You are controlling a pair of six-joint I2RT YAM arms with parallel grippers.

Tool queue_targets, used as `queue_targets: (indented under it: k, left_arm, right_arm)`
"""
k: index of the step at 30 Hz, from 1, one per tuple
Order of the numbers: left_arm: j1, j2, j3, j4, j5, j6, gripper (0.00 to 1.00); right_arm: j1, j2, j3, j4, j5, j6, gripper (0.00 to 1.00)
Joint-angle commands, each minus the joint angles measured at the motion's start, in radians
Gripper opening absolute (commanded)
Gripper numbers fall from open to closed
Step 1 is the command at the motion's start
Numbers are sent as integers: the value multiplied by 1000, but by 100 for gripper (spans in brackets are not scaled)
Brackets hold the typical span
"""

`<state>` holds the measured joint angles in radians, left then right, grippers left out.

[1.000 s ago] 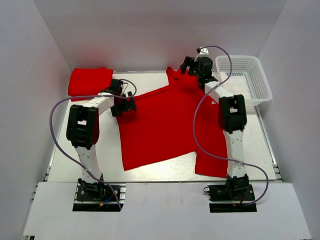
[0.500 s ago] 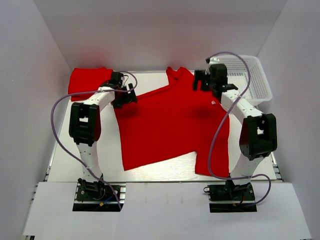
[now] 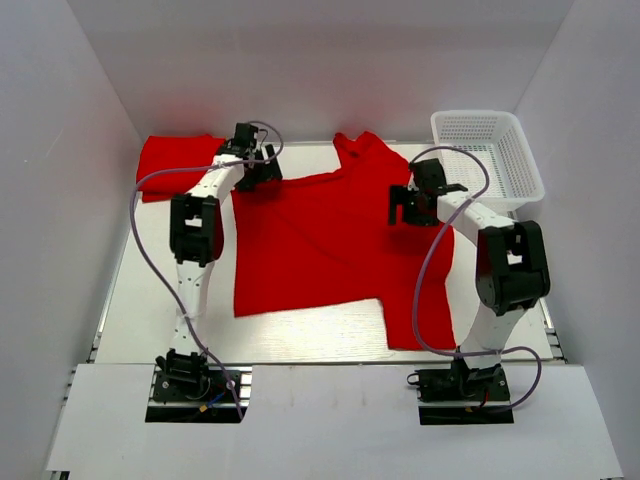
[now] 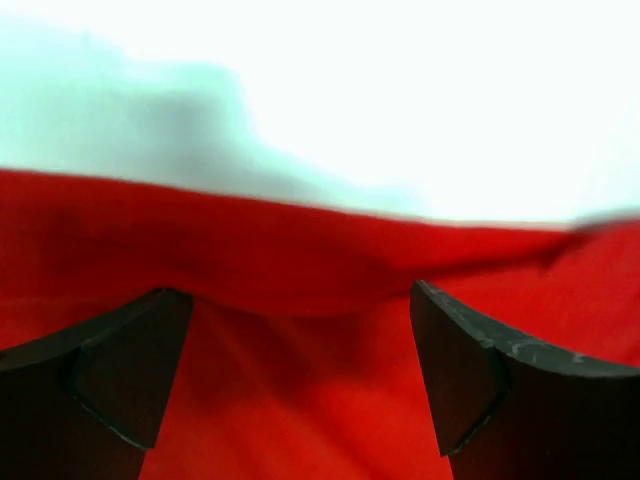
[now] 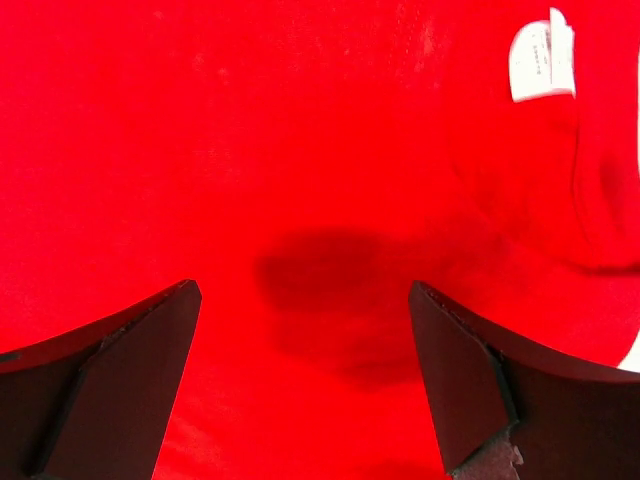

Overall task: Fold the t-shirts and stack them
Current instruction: Flatten out the tshirt

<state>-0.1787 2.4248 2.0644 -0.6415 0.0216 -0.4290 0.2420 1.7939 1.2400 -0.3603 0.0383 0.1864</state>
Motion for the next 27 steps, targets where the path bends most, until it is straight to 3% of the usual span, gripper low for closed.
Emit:
queue_targets:
  k: [1,3,7,12,16,21,27]
  left_arm:
    - [4,224,219,-150,-22,13,100]
    - [13,258,281,-95,-11,13,100]
    - [22,220,185,90,70,13,100]
    - [22,209,253,158,150,22,100]
    - [22,114,266,186,224,22,100]
    - [22,-140,76,140,192,53,100]
    - [12,-567,-379,75,3,56,100]
  right_arm:
    - [-1,88,68,-25,-61,27,90]
    - [-4,132,111,-34,-115,25,90]
    - [-1,147,167,-32,-149,12,90]
    - [-1,95,194,8,-163,-47,90]
    - [0,18,219,14,-158,-71,90]
    - [0,-134,90,73,-120,-28,90]
    - [-1,-454,-177,71,-78,91,90]
